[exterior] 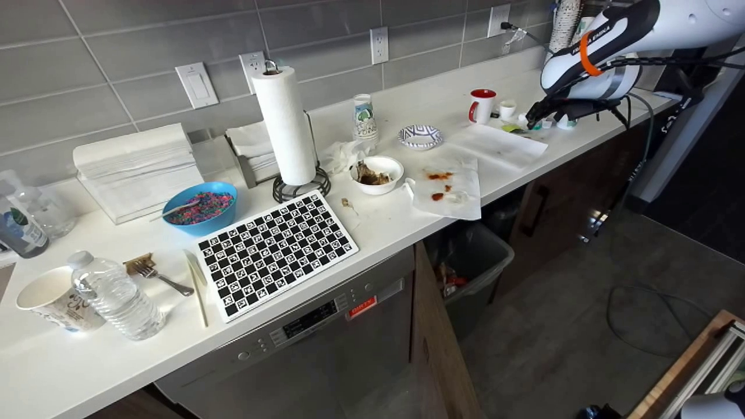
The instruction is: Pick up the small pink paper on the right and throw it in the bin below
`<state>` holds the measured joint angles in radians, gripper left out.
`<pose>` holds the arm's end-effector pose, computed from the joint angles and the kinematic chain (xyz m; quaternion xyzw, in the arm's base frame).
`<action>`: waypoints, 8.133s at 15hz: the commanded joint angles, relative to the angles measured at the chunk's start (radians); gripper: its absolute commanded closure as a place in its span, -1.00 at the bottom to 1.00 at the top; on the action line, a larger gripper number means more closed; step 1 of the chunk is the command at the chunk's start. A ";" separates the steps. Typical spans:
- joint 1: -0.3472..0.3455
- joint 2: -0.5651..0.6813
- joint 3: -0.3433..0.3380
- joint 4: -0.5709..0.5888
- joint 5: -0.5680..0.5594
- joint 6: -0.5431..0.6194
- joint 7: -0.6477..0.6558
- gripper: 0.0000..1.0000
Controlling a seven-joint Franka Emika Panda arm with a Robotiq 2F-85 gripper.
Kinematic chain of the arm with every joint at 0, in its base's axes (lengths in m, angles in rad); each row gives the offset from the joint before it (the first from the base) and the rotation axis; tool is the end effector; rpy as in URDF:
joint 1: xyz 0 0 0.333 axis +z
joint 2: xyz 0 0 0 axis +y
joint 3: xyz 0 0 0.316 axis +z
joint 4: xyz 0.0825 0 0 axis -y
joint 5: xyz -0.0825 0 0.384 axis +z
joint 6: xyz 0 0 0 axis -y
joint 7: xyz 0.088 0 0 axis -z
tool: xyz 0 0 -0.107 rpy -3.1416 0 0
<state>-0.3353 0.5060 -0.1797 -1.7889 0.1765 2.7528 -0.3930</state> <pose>0.6072 -0.3351 0.3247 0.9664 -0.1100 0.2138 0.0912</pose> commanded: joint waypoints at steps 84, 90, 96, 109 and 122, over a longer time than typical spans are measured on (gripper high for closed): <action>-0.198 -0.093 0.164 0.021 0.099 -0.076 -0.008 0.99; -0.208 -0.279 0.184 -0.203 0.247 -0.109 -0.224 0.99; -0.140 -0.417 0.129 -0.385 0.335 -0.151 -0.374 0.99; 0.016 -0.506 0.016 -0.528 0.320 -0.196 -0.435 0.95; 0.179 -0.426 0.131 -0.552 0.356 -0.037 -0.509 0.99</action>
<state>-0.1887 0.0602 -0.0717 -2.3220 0.4997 2.6574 -0.8334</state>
